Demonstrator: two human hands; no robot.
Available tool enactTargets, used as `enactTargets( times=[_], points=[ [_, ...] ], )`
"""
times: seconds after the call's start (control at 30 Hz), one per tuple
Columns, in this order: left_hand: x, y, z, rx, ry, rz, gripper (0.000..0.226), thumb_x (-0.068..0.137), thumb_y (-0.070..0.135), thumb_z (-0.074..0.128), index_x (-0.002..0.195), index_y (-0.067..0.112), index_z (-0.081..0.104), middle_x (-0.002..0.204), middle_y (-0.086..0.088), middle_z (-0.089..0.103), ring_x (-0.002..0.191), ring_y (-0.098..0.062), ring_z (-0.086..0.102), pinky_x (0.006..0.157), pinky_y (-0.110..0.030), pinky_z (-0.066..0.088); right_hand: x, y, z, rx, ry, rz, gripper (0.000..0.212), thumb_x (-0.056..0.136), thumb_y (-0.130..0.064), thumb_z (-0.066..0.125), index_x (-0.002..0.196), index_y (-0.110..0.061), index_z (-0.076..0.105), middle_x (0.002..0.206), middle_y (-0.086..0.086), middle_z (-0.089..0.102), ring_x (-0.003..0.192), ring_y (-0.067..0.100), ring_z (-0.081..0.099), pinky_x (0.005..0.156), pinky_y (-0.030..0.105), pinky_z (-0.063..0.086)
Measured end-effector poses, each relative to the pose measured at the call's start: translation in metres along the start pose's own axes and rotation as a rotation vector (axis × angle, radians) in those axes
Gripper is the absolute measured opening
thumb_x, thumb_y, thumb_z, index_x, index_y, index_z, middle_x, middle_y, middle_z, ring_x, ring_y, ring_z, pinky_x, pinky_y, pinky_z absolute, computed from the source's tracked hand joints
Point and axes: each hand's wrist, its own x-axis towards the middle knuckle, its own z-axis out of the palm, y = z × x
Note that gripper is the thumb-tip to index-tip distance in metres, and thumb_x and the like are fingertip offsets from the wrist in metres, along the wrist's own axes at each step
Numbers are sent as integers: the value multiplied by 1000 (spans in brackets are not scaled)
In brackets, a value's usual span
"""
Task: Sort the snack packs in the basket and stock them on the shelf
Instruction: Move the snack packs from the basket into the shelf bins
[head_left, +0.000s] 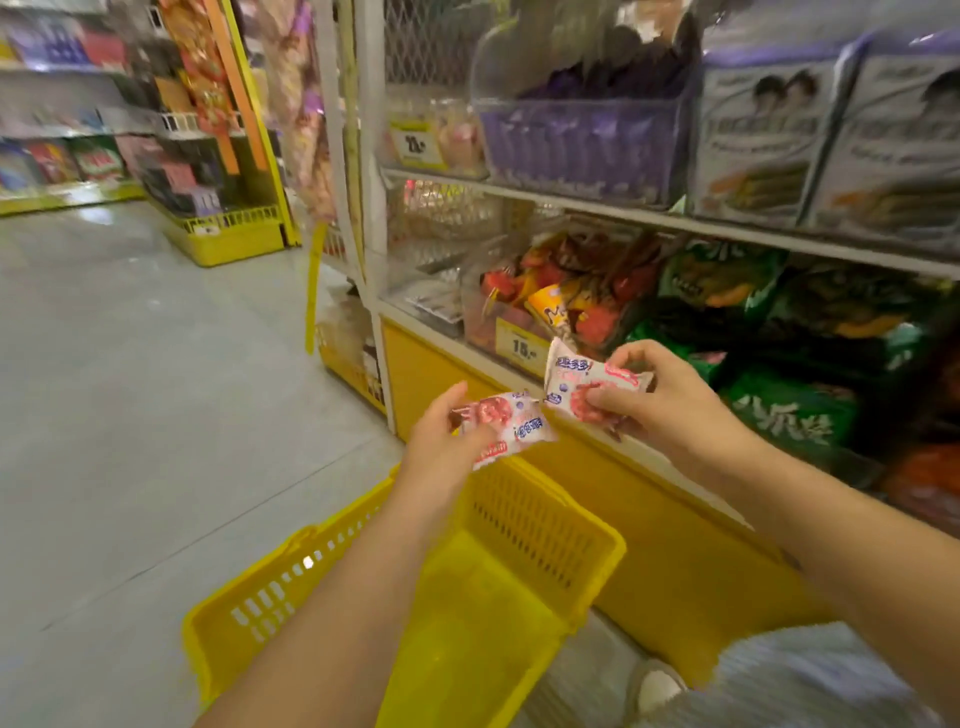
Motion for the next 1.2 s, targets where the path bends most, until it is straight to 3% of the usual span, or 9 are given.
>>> enactTargets(
  times=[0.07,0.27,0.37,0.6,0.7,0.8,0.9,1.07,1.2],
  points=[
    [-3,29,22,-144,23,0,52,85,-4,65,132,15,52,118,-9,64,101,-22,67,94,-41,52,-14,-20,-5,169,55,-10,27,79,3,70,81,-11,46,72,16,65,59,21,64,51,26,54],
    [-30,102,102,-517,-178,17,14,89,-3,58,99,6,54,84,-10,68,63,-12,68,52,-25,54,-57,-71,-27,385,232,-135,24,79,-13,71,75,-11,47,79,13,65,75,23,67,70,35,52],
    [-51,127,141,-573,-295,30,5,92,6,55,96,4,58,81,-9,69,70,-16,65,59,-27,51,-75,-96,-48,353,354,-227,21,83,-14,69,79,-10,49,86,17,65,84,30,63,80,45,48],
    [-98,171,218,-384,-415,222,68,60,51,79,110,11,57,106,-12,71,99,-26,69,91,-44,52,-119,-136,-112,272,485,-347,22,84,-17,69,95,-10,52,98,19,64,89,30,64,88,47,49],
    [-119,184,252,-313,-417,356,60,59,60,71,96,15,58,98,-11,72,94,-28,69,92,-52,51,-140,-149,-139,319,518,-406,18,85,-12,66,94,-9,50,92,17,64,82,25,64,84,44,49],
    [-138,193,285,-254,-458,458,55,65,66,63,92,19,58,90,0,72,88,-16,70,87,-42,55,-161,-162,-167,348,538,-445,27,88,-16,63,110,-7,49,106,14,68,91,23,67,88,40,52],
    [-154,202,315,-204,-513,572,38,82,59,60,91,23,56,89,7,69,86,-3,67,77,-25,51,-185,-172,-195,214,553,-490,38,87,-23,63,121,-15,47,113,6,69,101,17,68,85,35,54],
    [-166,223,348,63,-673,867,20,94,51,49,96,33,58,96,15,64,92,5,58,78,-14,43,-229,-200,-262,-179,620,-550,34,82,-15,65,110,-23,49,101,3,72,83,15,72,68,22,56],
    [-155,234,369,409,-504,1232,20,95,42,52,109,29,58,108,16,57,106,-4,50,92,-27,41,-254,-231,-322,-715,663,-433,50,81,-10,70,121,-24,44,105,-7,63,88,-1,67,71,16,55]
  ],
)
